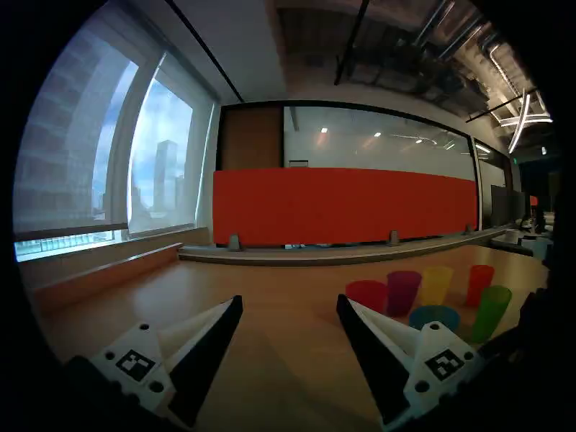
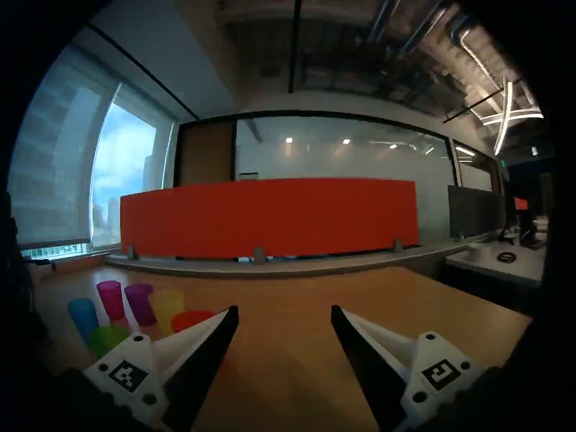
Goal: Pour water
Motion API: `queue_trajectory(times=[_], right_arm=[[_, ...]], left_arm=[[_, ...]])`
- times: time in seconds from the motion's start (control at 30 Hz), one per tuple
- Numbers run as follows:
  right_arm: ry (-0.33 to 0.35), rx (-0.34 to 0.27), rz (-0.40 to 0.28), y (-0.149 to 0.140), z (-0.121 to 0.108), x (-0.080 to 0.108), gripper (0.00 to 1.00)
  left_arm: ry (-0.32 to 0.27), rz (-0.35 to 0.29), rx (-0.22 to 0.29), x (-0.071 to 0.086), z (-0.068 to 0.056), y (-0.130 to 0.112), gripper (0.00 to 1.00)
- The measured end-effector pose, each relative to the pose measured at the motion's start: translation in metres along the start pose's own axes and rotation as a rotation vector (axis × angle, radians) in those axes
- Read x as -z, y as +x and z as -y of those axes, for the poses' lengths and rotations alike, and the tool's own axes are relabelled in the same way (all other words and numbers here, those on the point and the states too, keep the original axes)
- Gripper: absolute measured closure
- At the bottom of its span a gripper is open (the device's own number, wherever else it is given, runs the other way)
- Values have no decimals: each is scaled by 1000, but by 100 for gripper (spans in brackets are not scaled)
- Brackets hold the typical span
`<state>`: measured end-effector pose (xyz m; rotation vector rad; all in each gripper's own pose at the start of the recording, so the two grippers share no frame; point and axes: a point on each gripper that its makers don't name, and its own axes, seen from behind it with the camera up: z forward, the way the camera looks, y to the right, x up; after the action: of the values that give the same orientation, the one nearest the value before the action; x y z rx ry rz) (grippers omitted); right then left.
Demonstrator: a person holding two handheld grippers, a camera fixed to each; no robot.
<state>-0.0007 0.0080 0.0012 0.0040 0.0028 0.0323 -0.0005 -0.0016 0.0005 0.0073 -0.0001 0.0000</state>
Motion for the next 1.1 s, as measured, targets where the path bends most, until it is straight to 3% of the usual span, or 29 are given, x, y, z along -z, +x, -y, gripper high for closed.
queue_trajectory(times=[0.3,1.1], right_arm=[[3,35,2,-1,7,1,1],[4,33,3,0,8,1,1]], left_arm=[[0,0,0,0,0,0,3],[0,0,0,0,0,0,3]])
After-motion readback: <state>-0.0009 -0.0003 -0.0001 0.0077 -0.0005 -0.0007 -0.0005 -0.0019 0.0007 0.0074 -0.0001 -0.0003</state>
